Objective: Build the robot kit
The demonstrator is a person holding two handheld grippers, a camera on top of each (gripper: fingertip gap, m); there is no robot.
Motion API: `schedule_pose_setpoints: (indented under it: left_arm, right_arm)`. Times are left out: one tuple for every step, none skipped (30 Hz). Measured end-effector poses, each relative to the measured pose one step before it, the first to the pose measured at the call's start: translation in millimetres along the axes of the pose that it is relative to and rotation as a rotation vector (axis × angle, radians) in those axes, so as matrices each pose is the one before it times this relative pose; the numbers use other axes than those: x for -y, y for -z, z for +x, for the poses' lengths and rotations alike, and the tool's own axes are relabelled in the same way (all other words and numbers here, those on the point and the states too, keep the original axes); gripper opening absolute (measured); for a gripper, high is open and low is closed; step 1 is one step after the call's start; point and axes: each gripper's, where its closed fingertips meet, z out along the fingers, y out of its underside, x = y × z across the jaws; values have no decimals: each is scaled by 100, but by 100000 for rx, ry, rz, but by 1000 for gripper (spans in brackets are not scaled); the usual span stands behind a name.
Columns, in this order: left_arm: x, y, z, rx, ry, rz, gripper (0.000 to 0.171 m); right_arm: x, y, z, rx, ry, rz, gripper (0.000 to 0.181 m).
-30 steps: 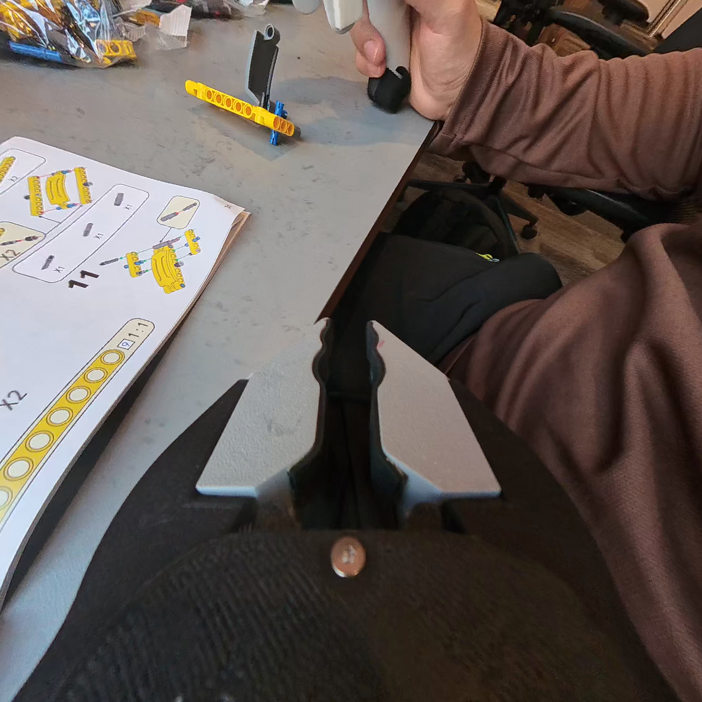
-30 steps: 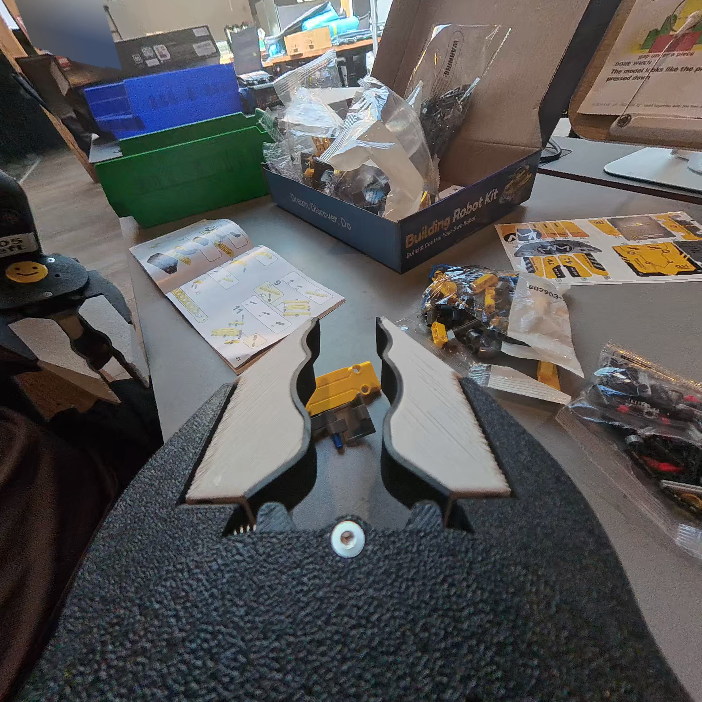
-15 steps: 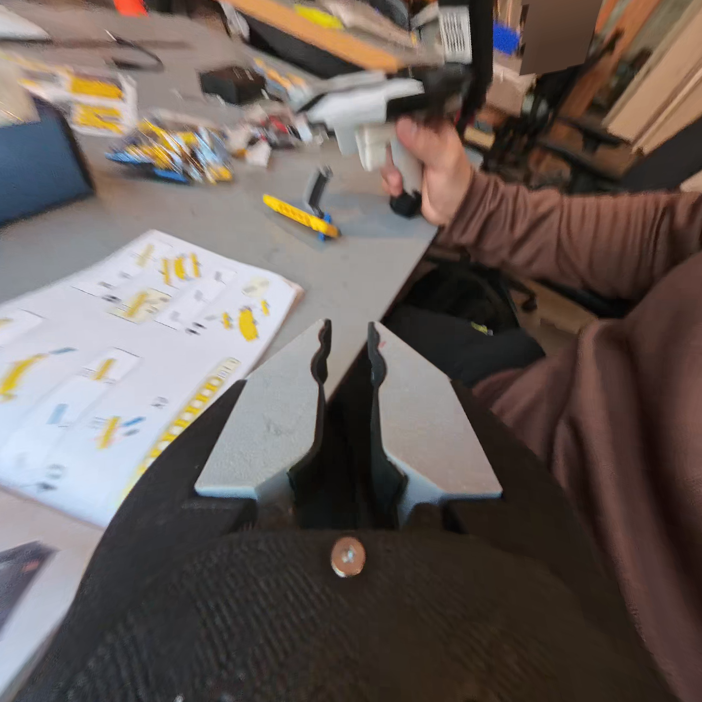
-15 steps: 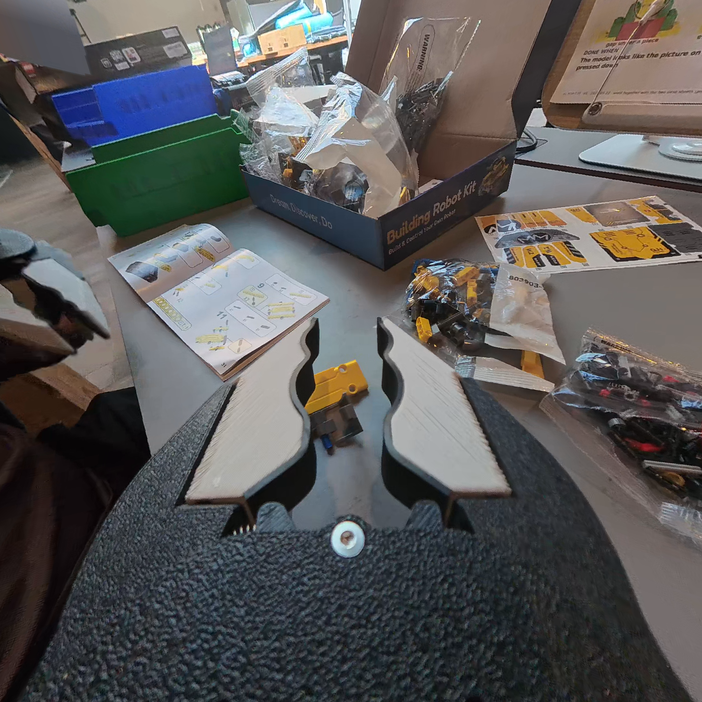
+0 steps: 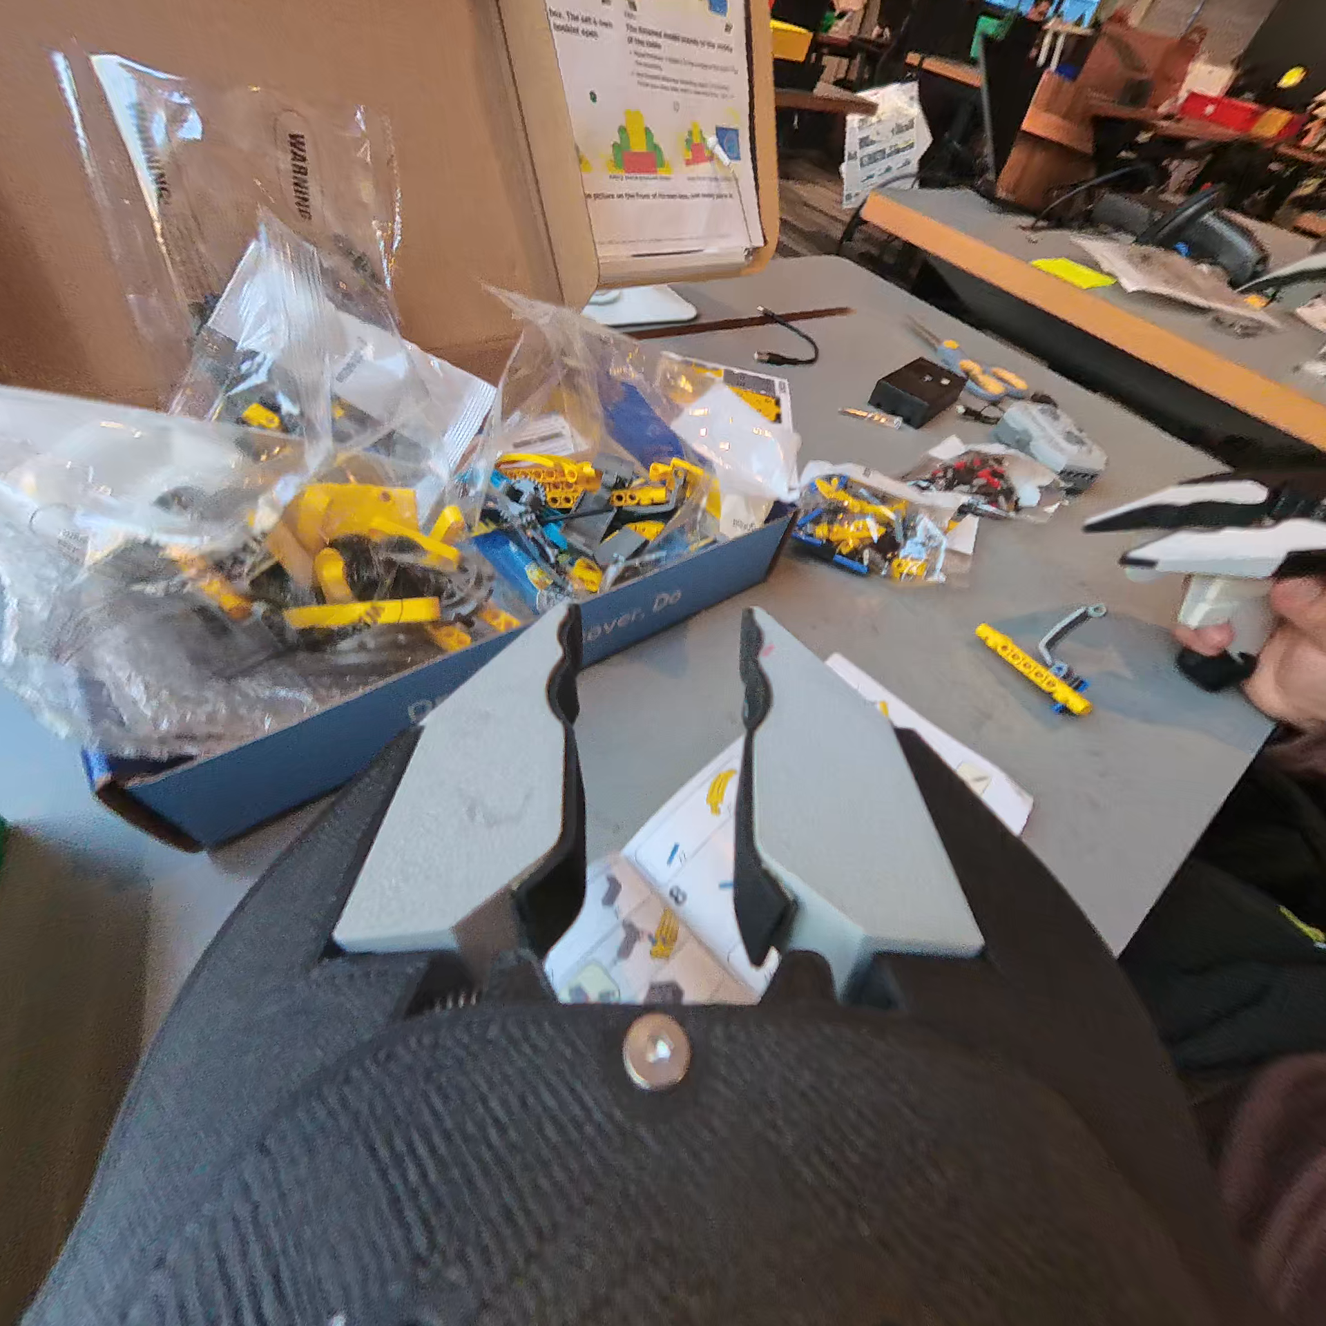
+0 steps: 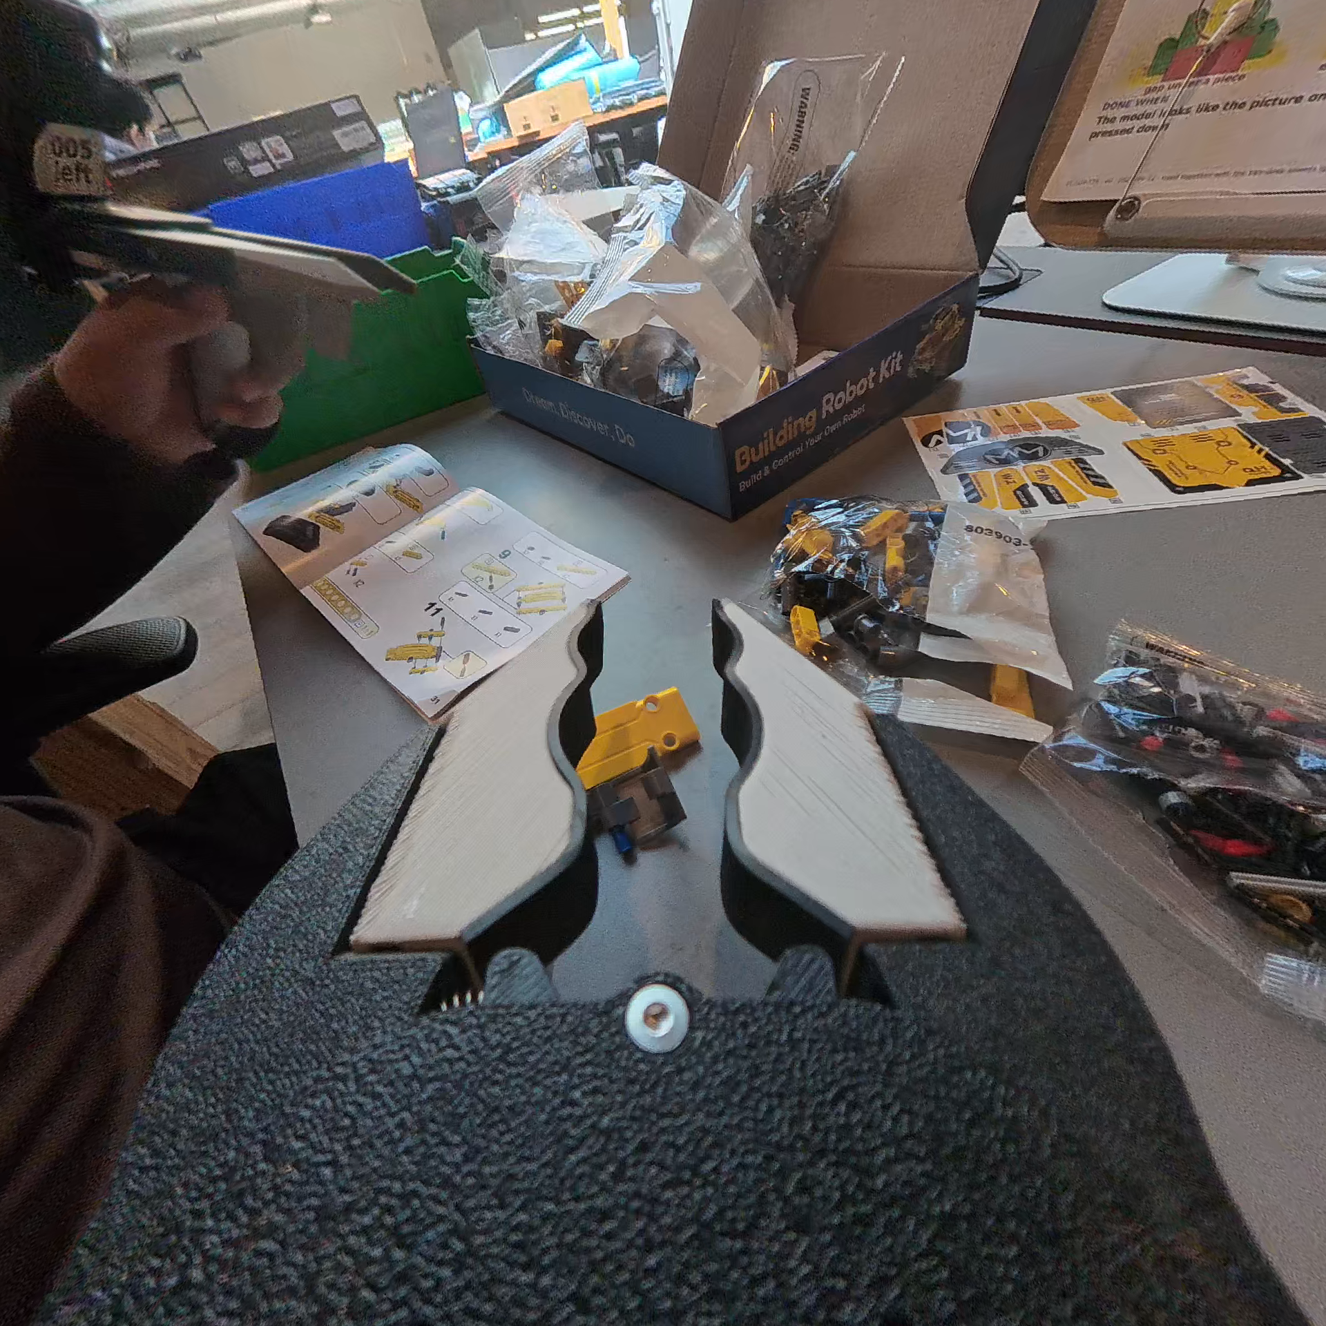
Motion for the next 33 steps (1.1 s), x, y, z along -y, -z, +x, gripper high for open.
schedule_pose_setpoints:
  left_arm:
    - [469,-578,-109,-1555,908,-869,44]
    - [229,-736,-85,-699,-29,-2354,46]
    - [126,-779,158,-991,-909,-2606,46]
    - [95,-781,552,-2257,-896,-2069,47]
    - [106,-794,871,-3464,-487,-1271,49]
    - [73,-827,965,-3689,-455,-699,50]
    - [56,-876,640,-1752,-1520,-522,50]
    - [23,-954,26,1330,-2767,-707,48]
    - [-2,-1012,-518,3584,-3132,-1310,45]
    - [-26,-1083,-545,2810,-2502,-2292,42]
    - [-24,-1119,-243,216,-1685,-3354,38]
    - [109,-1086,-235,-313,-1454,-3200,34]
    - [268,-996,-424,501,-2032,-2647,27]
    - [331,-886,-553,900,-3089,-2441,12]
    - [366,-763,-740,1706,-3475,-2467,0]
    - [444,-633,-994,2619,-2022,-2632,0]
    - [641,-479,-778,767,-203,-1991,0]
    - [838,-328,-515,-1071,883,-1181,0]
    - [913,-215,-381,-1279,744,-582,0]
    - [829,-176,-304,-970,45,-761,0]
    - [731,-81,-388,522,-688,-837,0]
    - [742,16,-318,935,-1527,12,0]
    - [827,129,-317,1197,-927,1191,0]
    - [823,171,-135,38,-173,1788,0]
    - [709,114,122,-1657,546,1608,0]
    - [379,24,190,-2099,1094,255,0]
    - [-112,2,70,-1173,1348,-1870,0]
    - [-390,53,112,-878,905,-2487,0]
    - [-464,194,250,-1264,114,-1458,9]
    - [-584,269,339,-1430,266,-851,16]
    - [-841,279,417,-1846,1036,-1648,26]
    - [-986,243,506,-2491,1789,-1780,37]
    - [-1009,182,504,-2939,2856,-1414,46]
  right_arm:
    - [43,22,16,260,-296,345,30]
    - [60,26,4,213,-220,359,30]
    - [42,9,10,123,-187,284,30]
    - [24,9,19,12,-143,154,30]
    - [11,13,5,15,-52,90,30]
    - [17,6,-9,6,49,83,30]
    - [-2,-1,-12,2,109,19,30]
    - [-1,-12,-14,55,92,-85,30]
    - [-17,-19,-13,42,52,-146,30]
    - [-17,-28,-5,-24,42,-160,30]
    - [-11,-12,10,-57,38,-107,30]
    - [11,0,3,-73,62,22,30]
    - [9,11,2,-103,92,125,30]
    - [20,13,2,-52,75,120,30]
    - [13,7,-16,-6,57,67,30]
    - [-2,0,-10,33,68,0,30]
    - [-7,-6,-16,84,84,-49,30]
    - [1,-13,-35,151,120,-61,30]
    - [-9,-6,-36,192,161,-50,29]
    - [-2,-4,-49,207,169,-50,29]
    - [-6,-8,-39,210,144,-28,29]
    - [-3,8,-34,168,118,20,29]
    - [13,7,-36,138,70,65,29]
    - [11,13,-14,168,-9,92,29]
    - [13,3,-18,160,-89,93,29]
    - [5,21,-1,178,-124,99,29]
    - [20,19,-16,199,-118,155,29]
    - [27,23,-18,165,-79,232,29]
    - [30,40,-22,213,-44,278,29]
    - [33,37,-43,287,-55,311,29]
    - [36,46,-47,340,-148,335,28]
    - [27,36,-56,440,-244,308,28]
    - [23,22,-47,448,-236,237,28]
